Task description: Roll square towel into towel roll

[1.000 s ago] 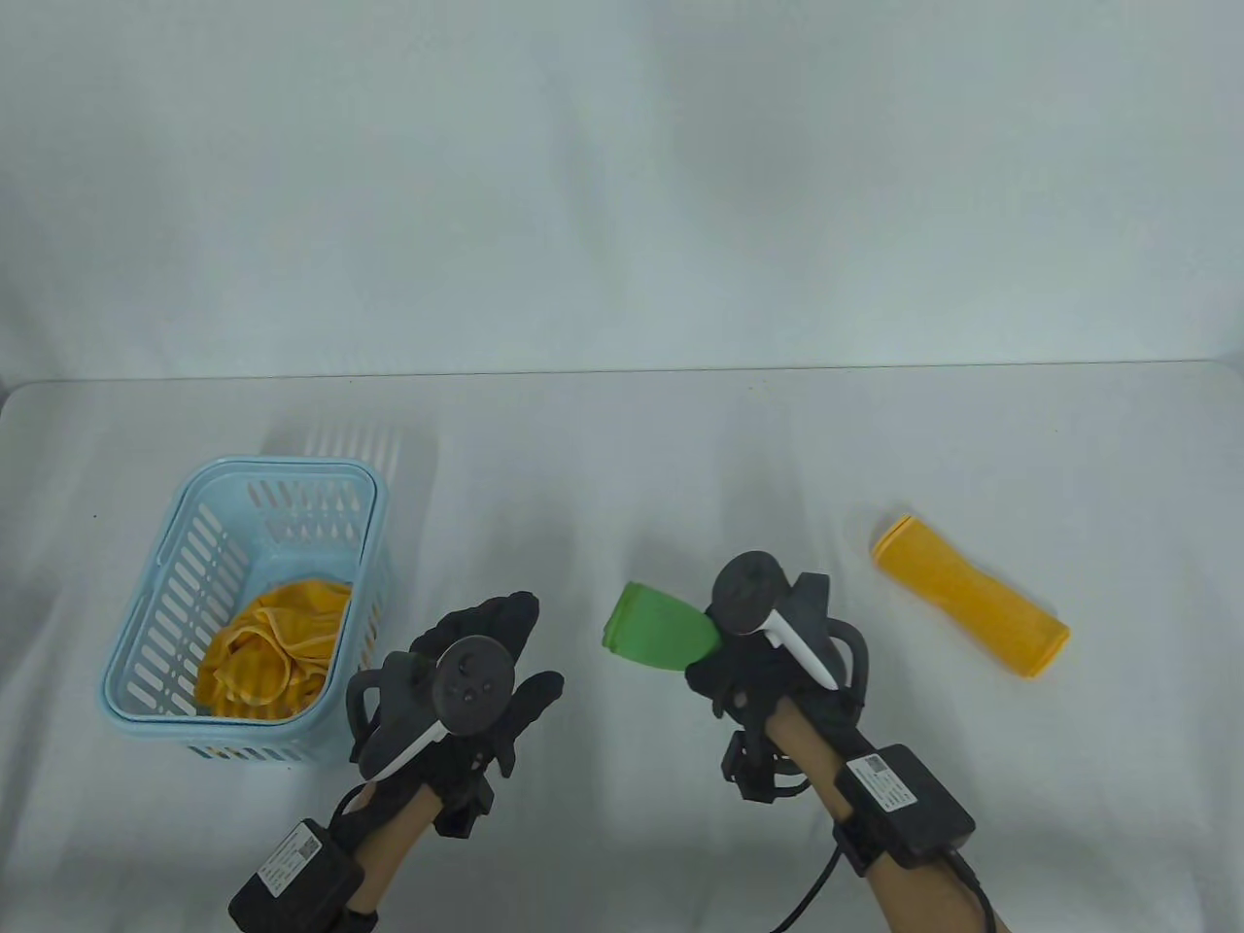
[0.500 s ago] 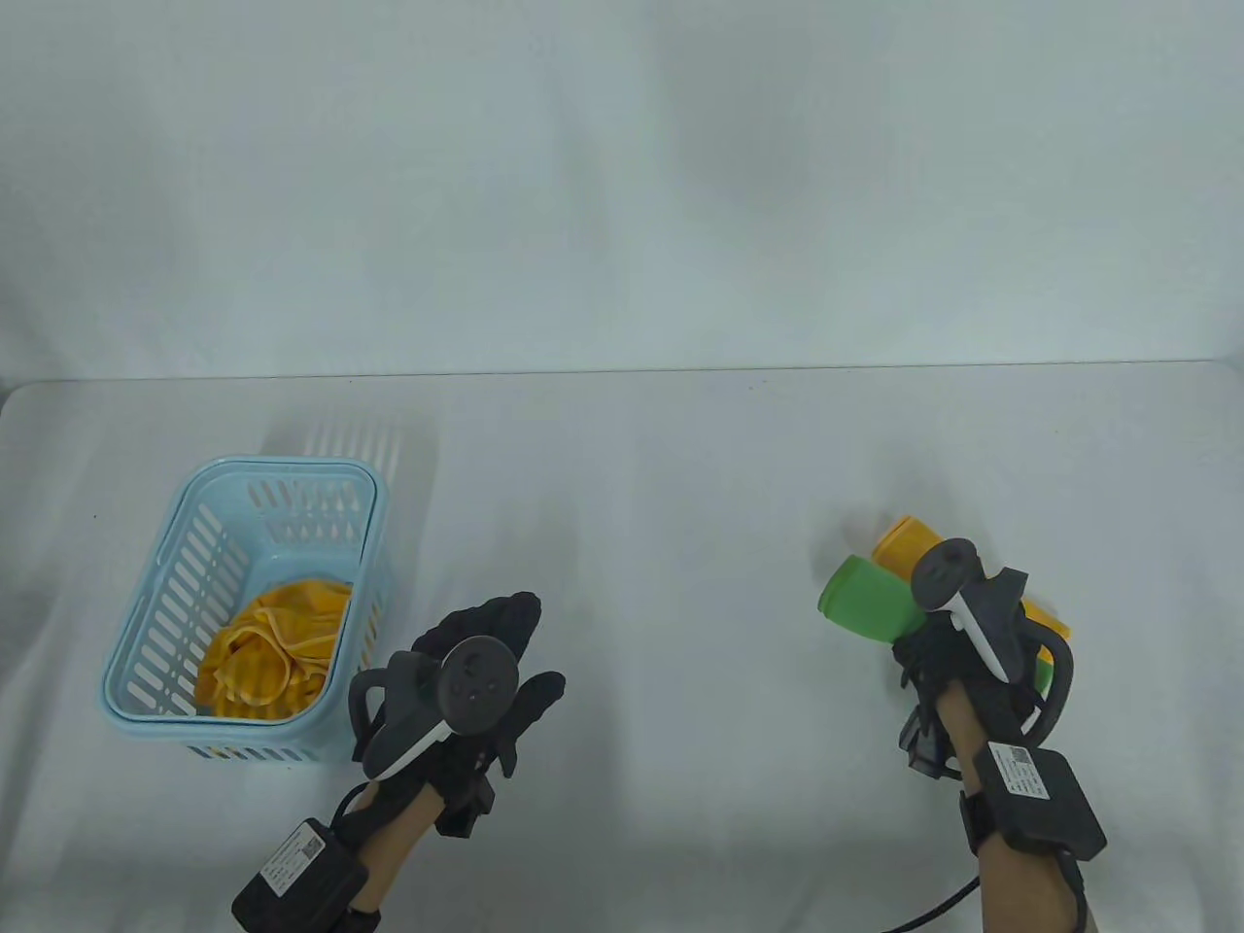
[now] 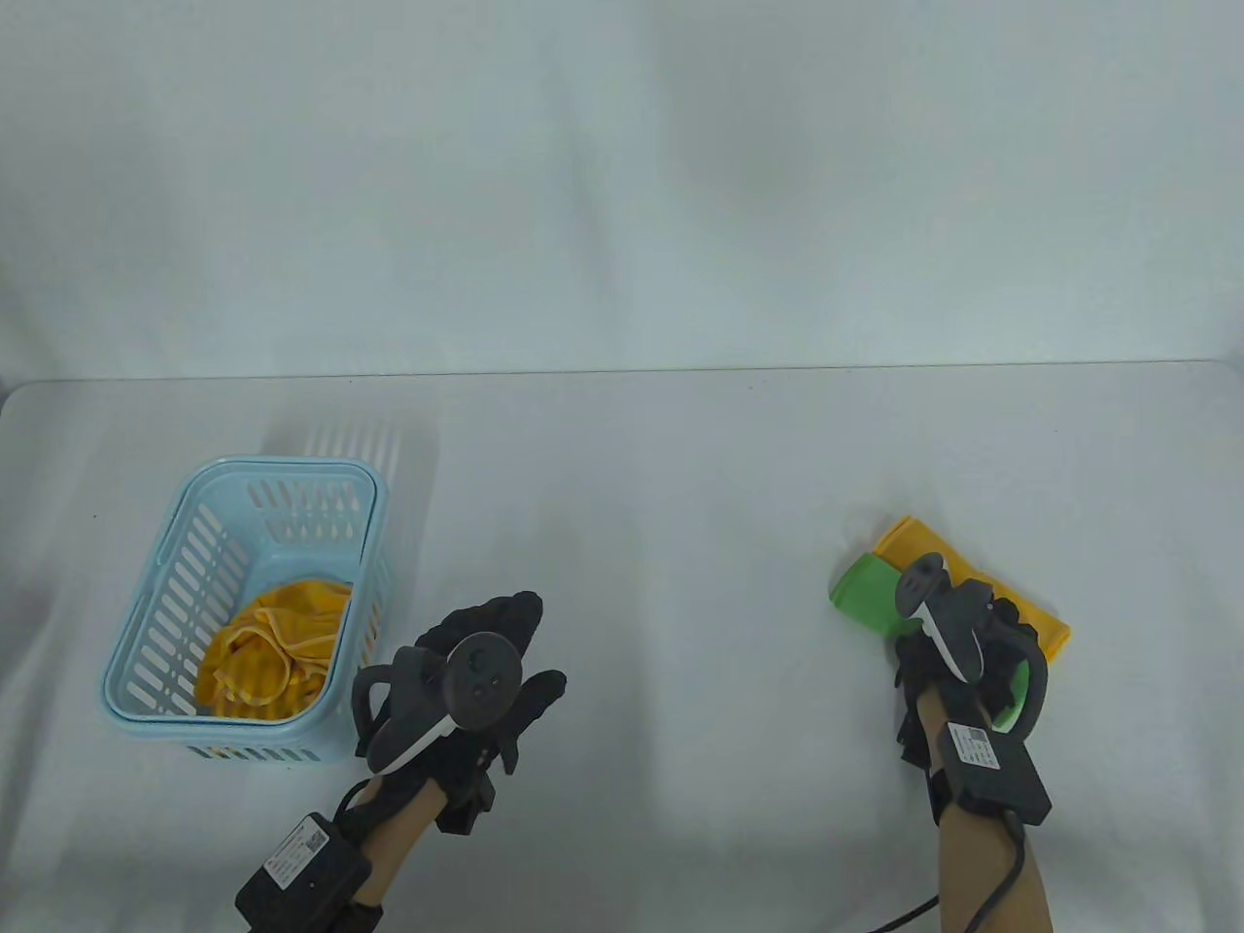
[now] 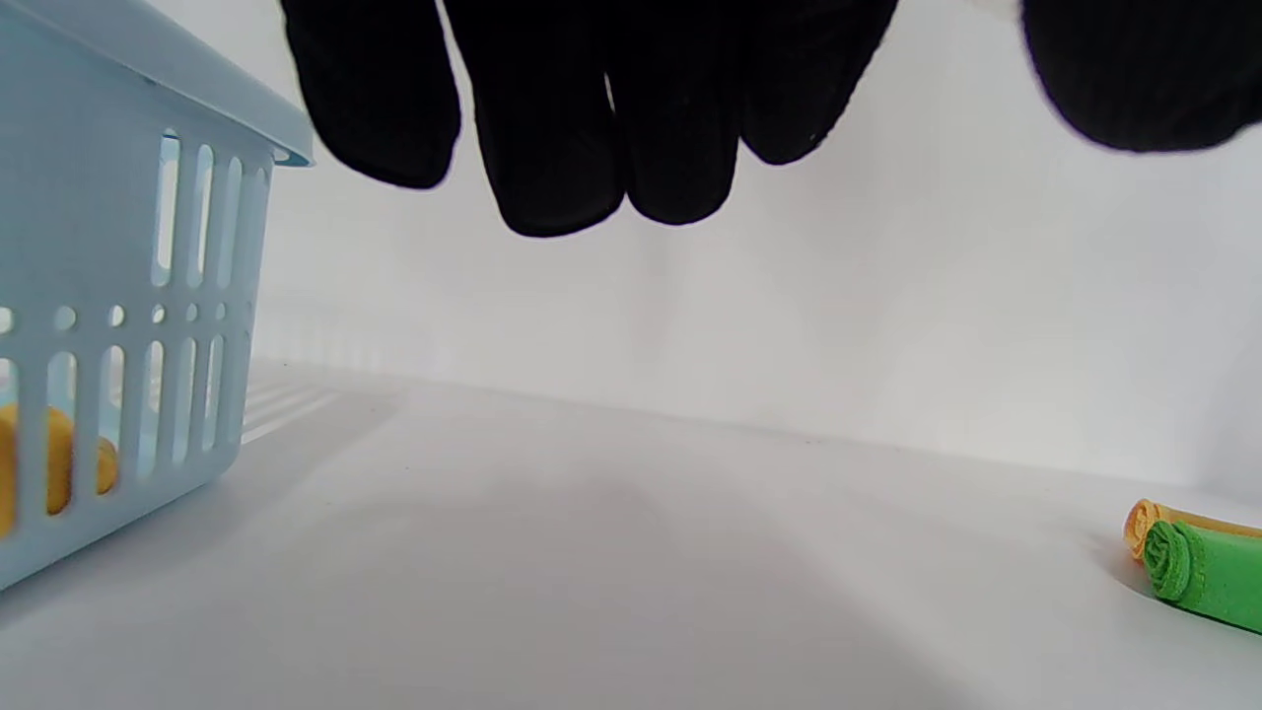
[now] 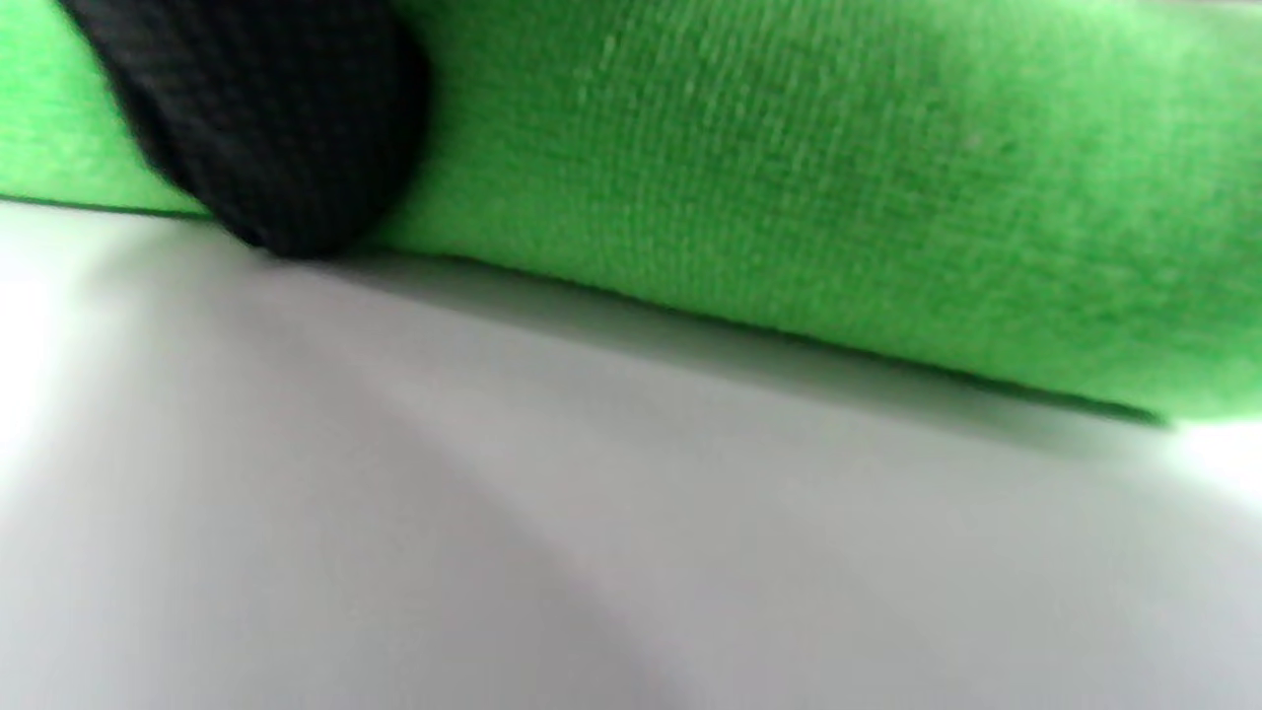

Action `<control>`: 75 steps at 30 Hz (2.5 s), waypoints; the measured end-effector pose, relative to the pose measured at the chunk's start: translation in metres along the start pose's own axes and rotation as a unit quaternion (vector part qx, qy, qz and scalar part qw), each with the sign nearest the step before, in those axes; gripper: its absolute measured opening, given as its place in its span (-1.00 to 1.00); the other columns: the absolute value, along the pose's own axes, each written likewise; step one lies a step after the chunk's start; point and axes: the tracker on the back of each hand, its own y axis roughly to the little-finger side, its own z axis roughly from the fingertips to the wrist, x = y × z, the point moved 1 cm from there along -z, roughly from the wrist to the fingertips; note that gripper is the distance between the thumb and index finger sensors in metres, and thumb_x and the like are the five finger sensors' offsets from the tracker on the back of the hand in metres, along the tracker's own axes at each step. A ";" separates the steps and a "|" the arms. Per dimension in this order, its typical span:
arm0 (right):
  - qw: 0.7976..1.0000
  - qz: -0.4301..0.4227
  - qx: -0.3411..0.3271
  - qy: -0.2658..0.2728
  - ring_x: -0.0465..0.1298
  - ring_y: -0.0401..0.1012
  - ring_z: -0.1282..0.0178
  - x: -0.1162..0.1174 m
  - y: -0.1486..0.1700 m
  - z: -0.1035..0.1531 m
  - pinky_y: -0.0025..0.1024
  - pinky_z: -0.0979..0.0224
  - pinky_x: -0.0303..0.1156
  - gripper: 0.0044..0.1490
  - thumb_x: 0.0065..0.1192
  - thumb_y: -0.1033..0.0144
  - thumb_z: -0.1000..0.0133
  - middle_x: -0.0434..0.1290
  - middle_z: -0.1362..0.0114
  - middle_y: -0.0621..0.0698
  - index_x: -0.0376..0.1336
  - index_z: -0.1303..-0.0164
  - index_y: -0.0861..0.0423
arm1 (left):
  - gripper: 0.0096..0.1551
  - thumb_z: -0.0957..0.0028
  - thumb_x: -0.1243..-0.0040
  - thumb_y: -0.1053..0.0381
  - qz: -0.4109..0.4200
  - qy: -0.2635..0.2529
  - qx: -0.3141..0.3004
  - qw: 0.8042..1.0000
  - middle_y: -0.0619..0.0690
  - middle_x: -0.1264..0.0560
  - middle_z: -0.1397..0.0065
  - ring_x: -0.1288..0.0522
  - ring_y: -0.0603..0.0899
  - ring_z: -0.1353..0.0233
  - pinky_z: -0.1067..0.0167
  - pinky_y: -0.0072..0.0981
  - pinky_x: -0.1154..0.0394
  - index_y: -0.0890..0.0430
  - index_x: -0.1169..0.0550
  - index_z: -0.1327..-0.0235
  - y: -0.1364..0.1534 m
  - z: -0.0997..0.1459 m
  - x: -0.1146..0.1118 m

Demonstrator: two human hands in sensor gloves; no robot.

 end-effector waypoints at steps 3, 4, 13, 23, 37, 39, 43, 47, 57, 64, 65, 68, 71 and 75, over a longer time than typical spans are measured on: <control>1.000 0.005 -0.001 -0.004 0.15 -0.06 -0.53 0.000 0.000 0.000 0.13 -0.60 0.04 -0.03 0.45 -0.13 0.32 0.13 -0.48 -0.18 0.13 -0.33 -0.21 | 0.00 0.26 -0.15 -0.41 -0.002 0.002 -0.001 1.000 -0.08 -0.37 -0.57 -0.44 0.22 -0.53 -0.43 0.20 -0.36 -0.11 -0.27 -0.52 -0.001 0.000 -0.001; 1.000 0.005 -0.001 -0.003 0.15 -0.06 -0.53 0.000 0.000 -0.001 0.13 -0.60 0.04 -0.01 0.45 -0.13 0.32 0.12 -0.48 -0.18 0.11 -0.34 -0.21 | 0.00 0.26 -0.15 -0.41 -0.002 0.003 -0.001 1.000 -0.08 -0.37 -0.57 -0.44 0.22 -0.53 -0.43 0.20 -0.36 -0.10 -0.28 -0.52 -0.001 0.000 -0.001; 1.000 0.015 -0.005 -0.016 0.11 -0.04 -0.57 -0.005 0.005 0.007 0.15 -0.61 0.02 0.15 0.41 -0.22 0.34 0.02 -0.56 -0.18 -0.05 -0.43 -0.23 | 0.00 0.26 -0.15 -0.41 0.001 0.000 -0.001 1.000 -0.07 -0.37 -0.57 -0.44 0.22 -0.53 -0.43 0.20 -0.36 -0.11 -0.28 -0.51 0.000 0.002 0.000; 0.999 -0.023 -0.023 -0.006 0.05 0.02 -0.68 -0.042 0.011 0.028 0.21 -0.61 0.01 0.06 0.20 -0.28 0.25 -0.01 -0.64 -0.17 -0.11 -0.45 -0.28 | 0.00 0.26 -0.15 -0.41 0.001 0.004 -0.007 1.000 -0.07 -0.37 -0.57 -0.44 0.23 -0.53 -0.43 0.20 -0.35 -0.10 -0.27 -0.52 -0.003 0.003 -0.001; 0.983 -0.116 -0.140 0.033 0.00 0.05 -0.71 -0.107 -0.027 0.087 0.25 -0.61 -0.02 0.02 0.11 -0.29 0.22 -0.02 -0.66 -0.15 -0.12 -0.45 -0.29 | 0.01 0.26 -0.12 -0.43 0.001 0.001 -0.007 1.000 -0.06 -0.35 -0.59 -0.43 0.24 -0.54 -0.44 0.21 -0.35 -0.11 -0.26 -0.53 -0.003 0.005 -0.001; 0.978 -0.126 -0.165 0.039 0.00 0.05 -0.71 -0.113 -0.036 0.098 0.25 -0.61 -0.03 0.02 0.11 -0.29 0.22 -0.02 -0.66 -0.16 -0.13 -0.45 -0.29 | 0.01 0.26 -0.12 -0.43 0.000 -0.001 -0.007 1.000 -0.06 -0.35 -0.60 -0.42 0.24 -0.55 -0.44 0.21 -0.35 -0.12 -0.26 -0.53 -0.003 0.005 -0.001; 0.963 -0.151 -0.219 0.041 -0.01 0.05 -0.71 -0.118 -0.059 0.125 0.25 -0.61 -0.03 0.02 0.11 -0.30 0.22 -0.03 -0.66 -0.16 -0.13 -0.45 -0.29 | 0.01 0.26 -0.11 -0.44 0.000 -0.007 -0.006 1.000 -0.06 -0.33 -0.61 -0.41 0.24 -0.56 -0.44 0.22 -0.34 -0.12 -0.25 -0.54 -0.004 0.005 0.000; 0.945 -0.195 -0.259 0.037 -0.02 0.05 -0.71 -0.114 -0.078 0.149 0.26 -0.61 -0.04 0.03 0.11 -0.30 0.21 -0.04 -0.67 -0.16 -0.14 -0.46 -0.29 | 0.02 0.27 -0.11 -0.45 0.000 -0.027 -0.009 1.000 -0.07 -0.32 -0.61 -0.40 0.24 -0.57 -0.45 0.22 -0.34 -0.13 -0.25 -0.54 -0.004 0.008 0.005; 0.898 -0.264 -0.351 0.003 -0.23 0.07 -0.75 -0.079 -0.124 0.199 0.33 -0.61 -0.22 0.08 0.10 -0.34 0.21 -0.21 -0.70 -0.18 -0.24 -0.46 -0.33 | 0.05 0.26 -0.11 -0.46 0.039 -0.055 -0.006 0.998 -0.06 -0.24 -0.68 -0.30 0.29 -0.64 -0.48 0.28 -0.28 -0.14 -0.21 -0.57 -0.003 0.011 0.055; 0.895 -0.224 -0.384 0.015 -0.28 0.07 -0.75 -0.064 -0.129 0.210 0.35 -0.60 -0.30 0.10 0.09 -0.36 0.22 -0.24 -0.70 -0.18 -0.28 -0.45 -0.35 | 0.08 0.27 -0.10 -0.49 -0.001 -0.067 0.035 0.997 -0.07 -0.18 -0.71 -0.23 0.29 -0.69 -0.51 0.32 -0.22 -0.18 -0.16 -0.58 0.030 -0.001 0.104; 0.895 -0.217 -0.389 0.011 -0.28 0.07 -0.75 -0.062 -0.129 0.211 0.35 -0.59 -0.30 0.10 0.09 -0.36 0.22 -0.24 -0.70 -0.18 -0.29 -0.45 -0.35 | 0.08 0.28 -0.10 -0.49 -0.011 -0.064 0.048 0.997 -0.08 -0.18 -0.71 -0.23 0.29 -0.69 -0.52 0.32 -0.22 -0.18 -0.17 -0.58 0.038 -0.005 0.109; 0.893 -0.214 -0.396 0.003 -0.29 0.07 -0.75 -0.061 -0.129 0.213 0.36 -0.59 -0.31 0.11 0.09 -0.36 0.22 -0.25 -0.70 -0.19 -0.29 -0.45 -0.35 | 0.08 0.28 -0.10 -0.50 -0.046 -0.049 0.087 0.994 -0.08 -0.17 -0.72 -0.23 0.28 -0.69 -0.52 0.32 -0.22 -0.18 -0.16 -0.58 0.059 -0.016 0.118; 0.888 -0.223 -0.402 -0.001 -0.29 0.07 -0.75 -0.063 -0.130 0.214 0.36 -0.59 -0.31 0.11 0.09 -0.36 0.22 -0.25 -0.70 -0.18 -0.30 -0.45 -0.35 | 0.08 0.28 -0.10 -0.49 -0.066 -0.029 0.131 0.989 -0.09 -0.17 -0.71 -0.24 0.28 -0.69 -0.52 0.31 -0.22 -0.18 -0.15 -0.58 0.083 -0.027 0.119; 0.886 -0.233 -0.402 -0.001 -0.28 0.07 -0.75 -0.067 -0.128 0.214 0.35 -0.60 -0.31 0.10 0.09 -0.35 0.21 -0.25 -0.70 -0.18 -0.29 -0.45 -0.35 | 0.06 0.26 -0.10 -0.46 -0.074 0.003 0.199 0.977 -0.08 -0.18 -0.71 -0.25 0.28 -0.68 -0.51 0.31 -0.23 -0.17 -0.15 -0.58 0.119 -0.042 0.111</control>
